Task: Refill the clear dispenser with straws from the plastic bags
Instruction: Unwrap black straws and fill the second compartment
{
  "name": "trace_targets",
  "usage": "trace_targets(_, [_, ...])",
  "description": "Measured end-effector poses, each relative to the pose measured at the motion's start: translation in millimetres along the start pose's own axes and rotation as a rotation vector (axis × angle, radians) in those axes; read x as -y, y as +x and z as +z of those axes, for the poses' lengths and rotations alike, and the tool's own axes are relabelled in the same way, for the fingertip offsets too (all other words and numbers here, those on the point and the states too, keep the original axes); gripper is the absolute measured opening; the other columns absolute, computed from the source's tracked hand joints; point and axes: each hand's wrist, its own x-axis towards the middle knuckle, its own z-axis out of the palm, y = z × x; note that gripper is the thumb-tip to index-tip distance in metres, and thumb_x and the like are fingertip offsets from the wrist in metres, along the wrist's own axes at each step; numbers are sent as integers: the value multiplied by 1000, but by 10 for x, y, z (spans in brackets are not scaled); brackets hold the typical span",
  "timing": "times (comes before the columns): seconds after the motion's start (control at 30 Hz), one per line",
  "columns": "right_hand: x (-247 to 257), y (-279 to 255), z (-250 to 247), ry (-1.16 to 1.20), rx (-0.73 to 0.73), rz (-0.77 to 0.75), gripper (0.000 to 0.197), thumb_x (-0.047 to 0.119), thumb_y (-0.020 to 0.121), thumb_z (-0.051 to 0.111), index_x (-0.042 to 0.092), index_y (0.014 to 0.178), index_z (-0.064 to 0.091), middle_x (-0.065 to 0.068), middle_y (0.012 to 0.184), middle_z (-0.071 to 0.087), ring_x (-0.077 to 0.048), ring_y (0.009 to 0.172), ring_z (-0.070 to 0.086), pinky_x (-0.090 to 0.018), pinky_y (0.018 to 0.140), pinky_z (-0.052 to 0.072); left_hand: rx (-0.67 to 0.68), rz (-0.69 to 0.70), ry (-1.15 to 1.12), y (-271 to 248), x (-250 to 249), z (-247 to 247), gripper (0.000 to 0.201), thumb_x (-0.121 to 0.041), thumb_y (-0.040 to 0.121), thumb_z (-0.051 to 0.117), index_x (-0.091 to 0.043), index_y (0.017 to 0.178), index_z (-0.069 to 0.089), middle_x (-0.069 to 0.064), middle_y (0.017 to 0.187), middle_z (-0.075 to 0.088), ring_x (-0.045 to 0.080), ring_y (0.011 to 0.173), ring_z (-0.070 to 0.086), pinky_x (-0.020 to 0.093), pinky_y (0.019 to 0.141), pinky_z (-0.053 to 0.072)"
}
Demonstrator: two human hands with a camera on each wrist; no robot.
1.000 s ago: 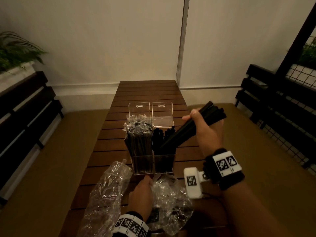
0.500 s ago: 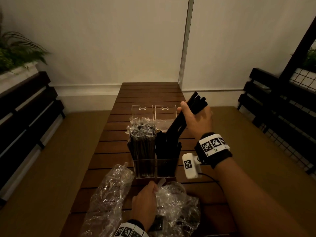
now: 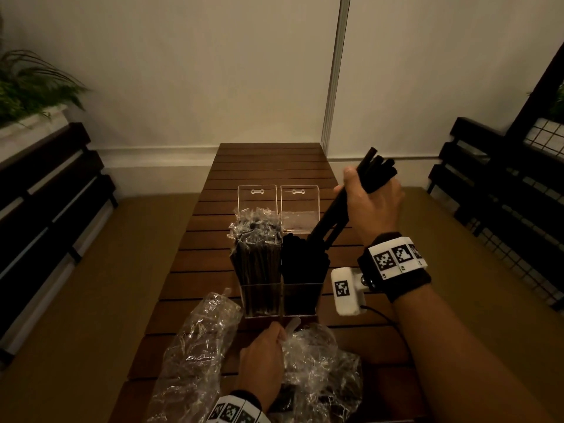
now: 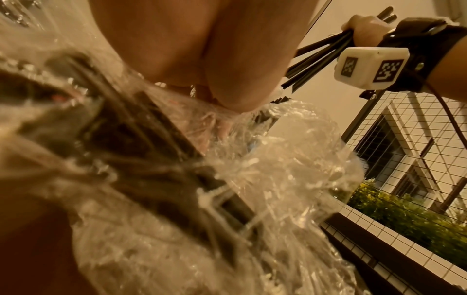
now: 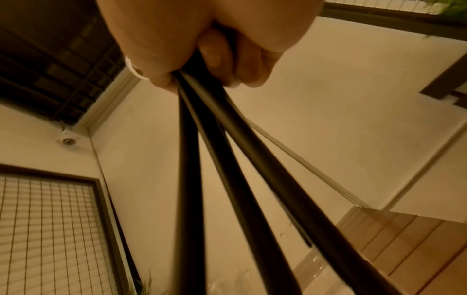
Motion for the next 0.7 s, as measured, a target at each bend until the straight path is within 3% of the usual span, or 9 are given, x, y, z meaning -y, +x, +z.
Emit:
trace_targets(0.07, [-67,33,-65,88,-69,132,28,49,81,64,21,78,65,-4,78,73,-20,73,72,-38,72,61,3,-3,-6,12,8,-5,18,-19,101,41,-31,91,49,-10,79,65,6,72,65,39,80,56])
trace_targets(0.13, [-132,39,-140,98,-78,233,34,51,77,65,19,89,62,-8,89,72,-22,80,71,-36,73,60,5,-5,-8,21,13,-14,19,-18,101,41,-32,91,49,-11,80,65,5,73,65,38,81,56])
trace_targets(0.23, [-195,-61,-231,64,20,199,17,30,90,64,19,78,60,-5,75,72,-19,72,72,-30,71,57,5,9,-6,37,29,0,22,-18,101,40,-35,88,45,-11,81,64,6,73,65,37,79,56])
trace_targets(0.37, [-400,-190,-194,-105,137,162,29,34,92,60,14,74,70,8,59,70,-2,59,67,-27,65,55,-16,55,-7,65,-5,-1,20,-17,101,41,-33,92,48,-12,81,63,2,72,63,28,75,55])
trace_targets(0.43, [-505,-245,-122,-91,140,180,27,36,92,60,16,76,69,6,61,71,-3,60,67,-30,68,58,-33,69,-23,79,-34,5,18,-17,101,41,-32,98,51,-13,85,64,3,77,63,27,77,55])
trace_targets(0.57, [-565,-359,1,47,97,221,21,36,91,62,23,75,62,2,68,74,-12,66,71,-38,74,60,-31,113,-56,135,-76,31,27,-17,100,39,-40,114,45,-12,87,67,10,83,66,36,78,58])
trace_targets(0.7, [-562,-390,97,164,139,282,23,36,94,59,23,76,67,-2,76,75,-19,76,72,-41,79,58,6,162,-22,166,-229,-49,58,-7,94,44,-49,130,27,-10,74,60,14,75,64,44,82,55])
